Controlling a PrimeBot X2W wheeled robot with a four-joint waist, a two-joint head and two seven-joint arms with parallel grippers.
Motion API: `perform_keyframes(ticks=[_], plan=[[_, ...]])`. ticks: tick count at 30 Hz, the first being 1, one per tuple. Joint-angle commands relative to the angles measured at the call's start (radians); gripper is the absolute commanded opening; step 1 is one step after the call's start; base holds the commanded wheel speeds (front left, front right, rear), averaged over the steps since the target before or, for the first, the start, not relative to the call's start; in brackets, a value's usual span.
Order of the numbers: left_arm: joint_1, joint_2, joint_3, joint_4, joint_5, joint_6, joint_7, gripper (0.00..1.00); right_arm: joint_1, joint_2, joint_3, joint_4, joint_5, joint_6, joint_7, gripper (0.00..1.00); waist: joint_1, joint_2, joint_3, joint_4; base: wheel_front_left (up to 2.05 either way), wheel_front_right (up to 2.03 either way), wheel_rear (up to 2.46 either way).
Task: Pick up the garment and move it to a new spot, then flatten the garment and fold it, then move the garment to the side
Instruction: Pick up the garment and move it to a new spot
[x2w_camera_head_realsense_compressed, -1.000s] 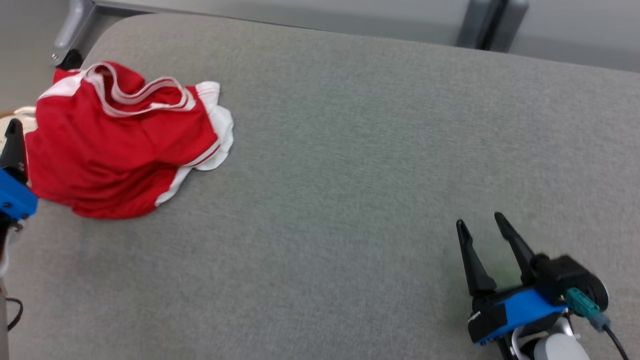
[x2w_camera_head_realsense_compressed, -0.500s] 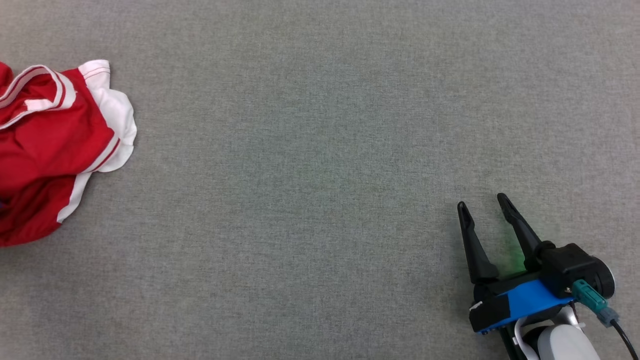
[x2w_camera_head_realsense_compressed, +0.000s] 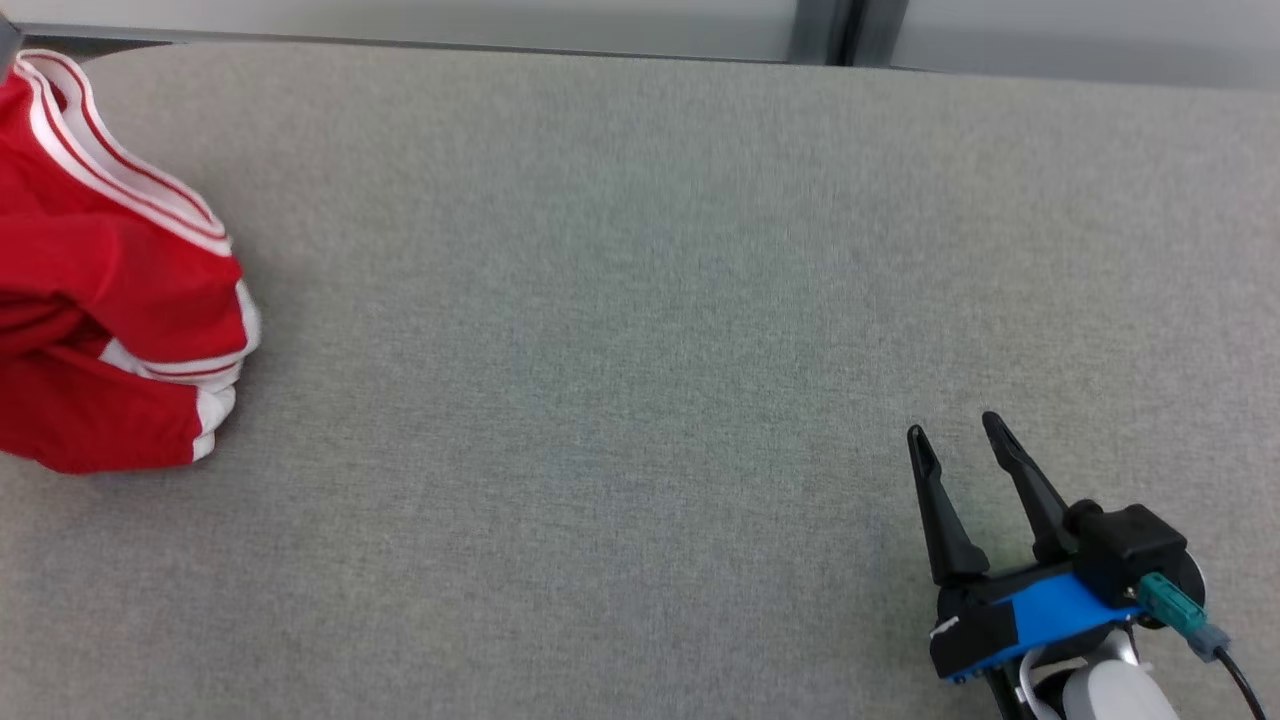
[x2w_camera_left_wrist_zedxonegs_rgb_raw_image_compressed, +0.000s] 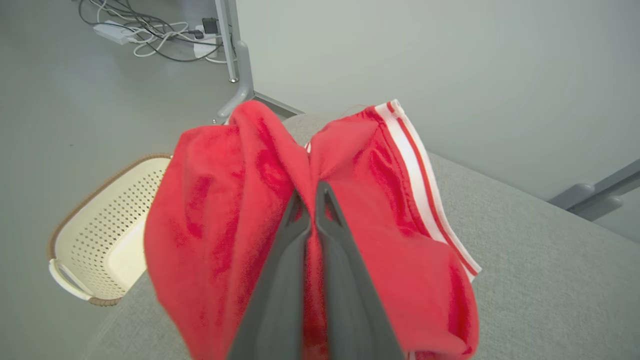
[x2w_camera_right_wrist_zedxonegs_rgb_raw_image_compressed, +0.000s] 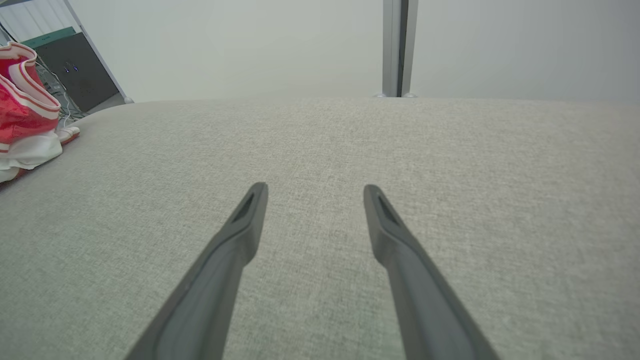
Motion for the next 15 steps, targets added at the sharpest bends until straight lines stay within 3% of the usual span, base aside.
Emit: perform_keyframes(ticks=[1,7,15], plan=[[-0.04,0.023,-0.011,-0.023,0.013,-0.014,-0.007,0.0,0.007,-0.006,0.006,0.015,0.017,0.0,-0.011,1.0,0.0,-0.0002,-0.047,-0.018,0.0,0.0,0.0],[-0.141,0.031,-0.08,-0.114,0.029,-0.068,0.039,0.0,0.032,-0.006,0.022,0.076,0.07,0.0,-0.039,1.0,0.0,-0.0002,-0.167,-0.042,0.0,0.0,0.0],[-0.235,-0.057,-0.186,-0.269,0.02,-0.079,0.117,0.0,0.061,-0.005,0.03,0.116,0.104,0.0,-0.061,1.0,0.0,-0.0002,-0.261,-0.123,0.0,0.0,0.0]])
